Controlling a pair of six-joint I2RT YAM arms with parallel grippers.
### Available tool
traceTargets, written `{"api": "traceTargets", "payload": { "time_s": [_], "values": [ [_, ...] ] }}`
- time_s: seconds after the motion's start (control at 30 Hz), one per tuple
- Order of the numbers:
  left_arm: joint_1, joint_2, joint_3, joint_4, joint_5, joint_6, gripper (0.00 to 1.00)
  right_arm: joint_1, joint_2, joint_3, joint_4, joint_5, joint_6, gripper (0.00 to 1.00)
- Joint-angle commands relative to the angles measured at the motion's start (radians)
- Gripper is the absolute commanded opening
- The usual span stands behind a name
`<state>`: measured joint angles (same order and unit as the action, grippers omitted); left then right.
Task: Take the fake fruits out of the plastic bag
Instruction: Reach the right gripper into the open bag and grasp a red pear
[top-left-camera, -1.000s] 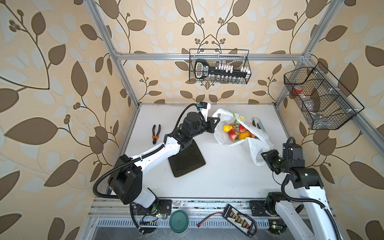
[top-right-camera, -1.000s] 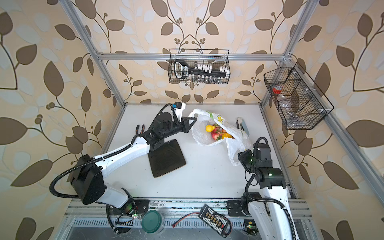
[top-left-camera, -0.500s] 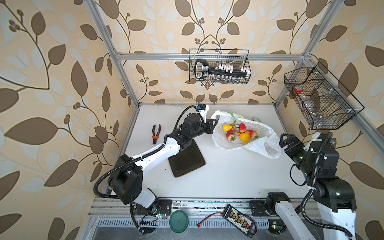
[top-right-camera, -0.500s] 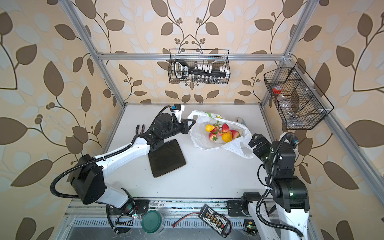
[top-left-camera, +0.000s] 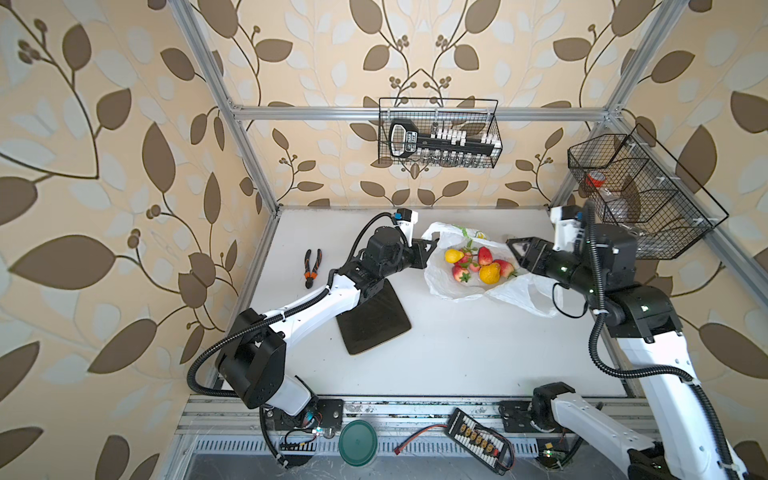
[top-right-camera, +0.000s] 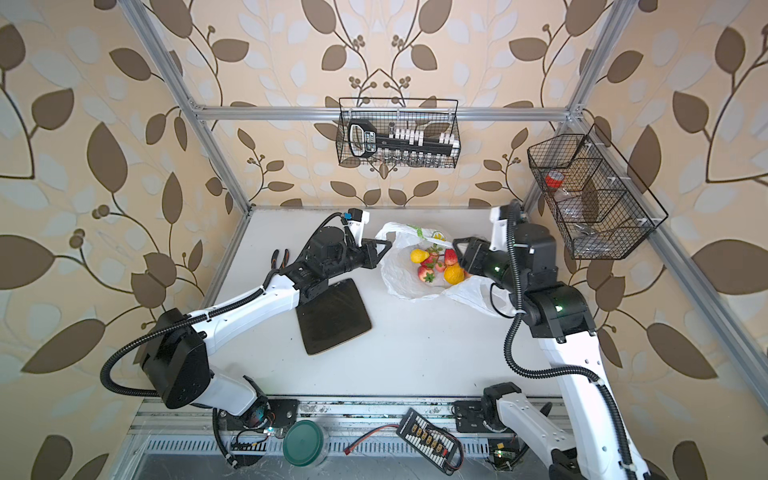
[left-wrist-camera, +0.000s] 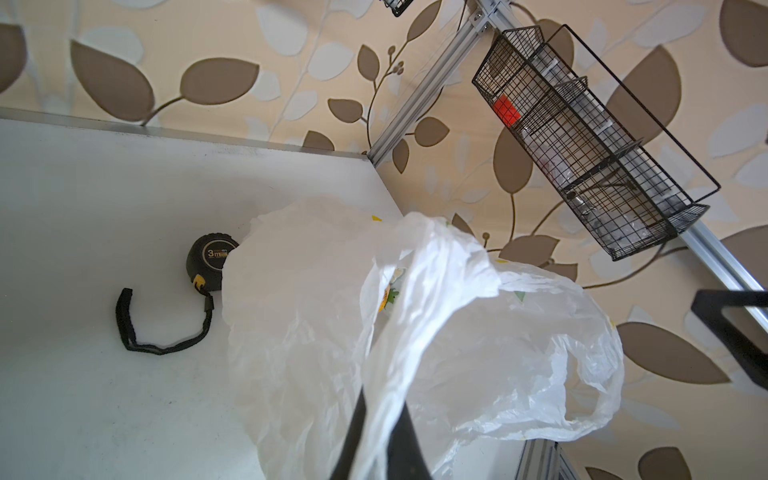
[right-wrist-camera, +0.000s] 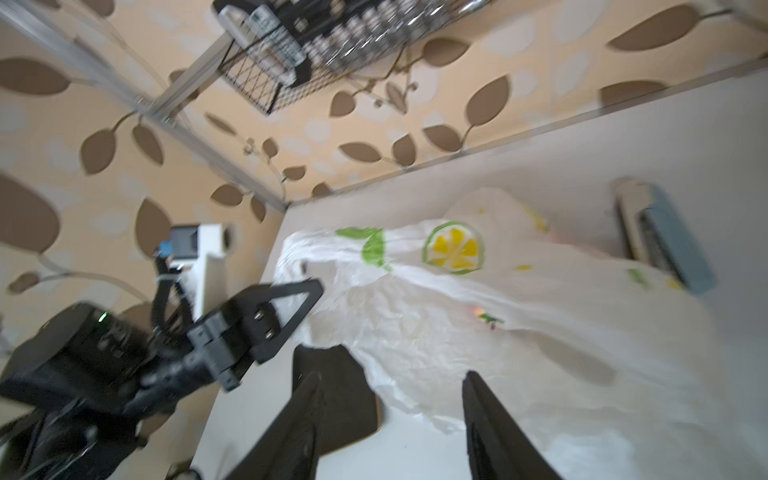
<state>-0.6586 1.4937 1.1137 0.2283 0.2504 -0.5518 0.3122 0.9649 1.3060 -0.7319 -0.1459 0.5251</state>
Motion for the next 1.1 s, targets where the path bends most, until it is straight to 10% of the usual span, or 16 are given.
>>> {"api": "traceTargets", "payload": {
  "time_s": [0.0,0.23,0.6,1.07],
  "values": [
    [-0.014,-0.017,0.037,0.013,0.020,-0.015,0.00,0.194,0.038,-0.089,0.085,0.160,0.037,0.54],
    [-0.025,-0.044,0.035,-0.009,0.016,-0.032,0.00,0.351,0.207,-0.253,0.372,0.339,0.026,0.47],
    [-0.028,-0.126,0.026,-0.041,-0.024,-0.055,0.00,0.282,0.410,-0.425,0.632,0.491,-0.271,0.37],
    [-0.058,-0.209,-0.035,-0.076,-0.060,-0.040,0.00,0.273,0.429,-0.534,0.418,0.464,0.169,0.50]
  ]
}}
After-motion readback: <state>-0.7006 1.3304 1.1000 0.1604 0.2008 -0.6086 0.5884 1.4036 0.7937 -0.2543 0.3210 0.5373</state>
